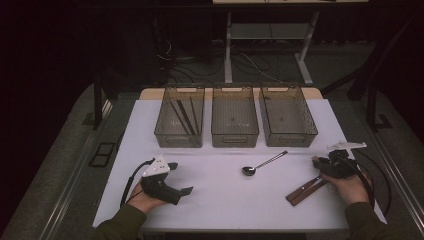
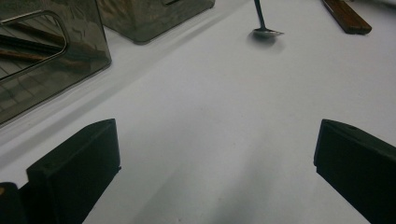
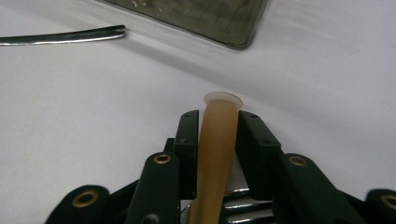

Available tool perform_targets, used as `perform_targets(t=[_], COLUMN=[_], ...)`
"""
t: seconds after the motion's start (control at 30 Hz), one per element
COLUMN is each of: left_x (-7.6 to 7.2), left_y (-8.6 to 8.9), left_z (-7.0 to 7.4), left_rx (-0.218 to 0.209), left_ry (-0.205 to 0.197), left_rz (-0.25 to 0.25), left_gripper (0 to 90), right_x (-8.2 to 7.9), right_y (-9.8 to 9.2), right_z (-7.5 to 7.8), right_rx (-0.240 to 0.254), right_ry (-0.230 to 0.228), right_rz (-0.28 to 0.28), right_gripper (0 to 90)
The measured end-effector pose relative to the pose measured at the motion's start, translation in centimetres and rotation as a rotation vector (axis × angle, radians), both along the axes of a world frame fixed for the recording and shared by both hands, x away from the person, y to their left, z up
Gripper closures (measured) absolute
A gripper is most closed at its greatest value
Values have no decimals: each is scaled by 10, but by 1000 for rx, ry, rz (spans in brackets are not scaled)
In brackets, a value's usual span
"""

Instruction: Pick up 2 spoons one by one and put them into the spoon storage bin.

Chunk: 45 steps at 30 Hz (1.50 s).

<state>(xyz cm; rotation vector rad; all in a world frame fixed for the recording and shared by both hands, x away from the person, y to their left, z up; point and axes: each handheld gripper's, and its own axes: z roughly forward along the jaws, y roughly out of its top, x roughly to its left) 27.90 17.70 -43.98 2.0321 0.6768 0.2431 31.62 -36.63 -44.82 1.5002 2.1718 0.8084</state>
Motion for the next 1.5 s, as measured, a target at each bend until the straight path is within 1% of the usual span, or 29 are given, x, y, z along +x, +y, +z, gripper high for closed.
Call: perform_targets(t=[0.1,0.23,0.47,0.63,0.7,0.83,1.07,1.17,1.33,1.5], left_x=[0,0,0,0,0,-1,0,-1,-1,0], left_y=[0,0,1,0,0,1,1,1,1,1], left_z=[0,0,1,0,1,1,1,1,1,1], left_rx=[-1,-2,-7,-10,-11,-12,-13,-13,-12,-25], left_ry=[0,1,4,3,3,6,7,6,6,9], left_rz=[0,0,0,-5,-4,-4,-6,-7,-9,-11], left_gripper=[0,0,0,0,0,0,0,0,0,0], right_x=[0,0,0,-1,-1,-3,-6,-8,-9,-10], right_y=[0,0,0,-2,-3,-6,-8,-8,-3,4], right_z=[0,0,0,1,3,9,17,20,24,29], right_rx=[0,2,-5,0,11,38,74,90,105,123], right_ry=[-1,2,-2,-2,-6,-28,-48,-50,-50,-54], right_rz=[-7,-14,-5,0,0,2,10,16,43,73], right_gripper=[723,728,729,730,730,730,730,730,730,730])
